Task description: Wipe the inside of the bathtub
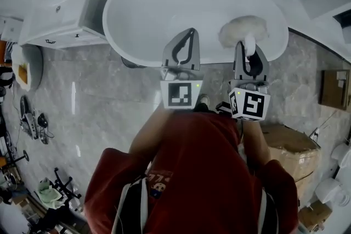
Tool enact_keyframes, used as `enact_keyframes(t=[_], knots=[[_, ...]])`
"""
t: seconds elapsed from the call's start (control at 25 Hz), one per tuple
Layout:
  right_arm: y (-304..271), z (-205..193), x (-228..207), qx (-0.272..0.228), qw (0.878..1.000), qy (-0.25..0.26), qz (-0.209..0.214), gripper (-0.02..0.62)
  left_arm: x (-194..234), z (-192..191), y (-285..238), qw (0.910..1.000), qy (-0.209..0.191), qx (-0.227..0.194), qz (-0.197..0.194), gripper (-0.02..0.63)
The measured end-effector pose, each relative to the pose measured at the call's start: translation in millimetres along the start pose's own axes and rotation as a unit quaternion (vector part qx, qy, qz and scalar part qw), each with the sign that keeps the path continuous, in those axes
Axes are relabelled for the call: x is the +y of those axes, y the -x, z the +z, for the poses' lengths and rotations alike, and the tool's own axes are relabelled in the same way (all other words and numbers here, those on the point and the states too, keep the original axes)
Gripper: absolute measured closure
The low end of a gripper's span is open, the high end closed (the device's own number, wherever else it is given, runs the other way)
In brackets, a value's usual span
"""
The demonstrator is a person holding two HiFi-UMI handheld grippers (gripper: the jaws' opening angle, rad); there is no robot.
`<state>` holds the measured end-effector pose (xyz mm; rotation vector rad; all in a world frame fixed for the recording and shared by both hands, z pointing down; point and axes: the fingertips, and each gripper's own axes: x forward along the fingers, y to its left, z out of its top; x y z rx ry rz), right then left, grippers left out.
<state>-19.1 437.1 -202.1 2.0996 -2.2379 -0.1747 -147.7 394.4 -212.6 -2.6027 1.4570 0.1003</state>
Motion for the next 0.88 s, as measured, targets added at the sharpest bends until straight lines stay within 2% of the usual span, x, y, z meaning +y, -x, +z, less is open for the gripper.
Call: enact_keyframes(t=[0.12,0.28,0.36,0.88], knots=[[-4,8,13,-0.007,1.0,0.001,0.004,0.502,11,1,8,0.9999,-0.01,0.006,-0.001,0.592],[-8,23,36,-0.021,0.999,0.022,0.018,0.502,27,7,17,0.9996,0.025,-0.003,0.013,0.592],[-5,25,42,-0.021,0.999,0.024,0.023,0.502,30,8,21,0.9996,0.024,-0.006,0.014,0.592],[-4,27,44,-0.005,1.0,0.015,0.017,0.502,42,22,27,0.9997,0.018,-0.008,0.012,0.592]])
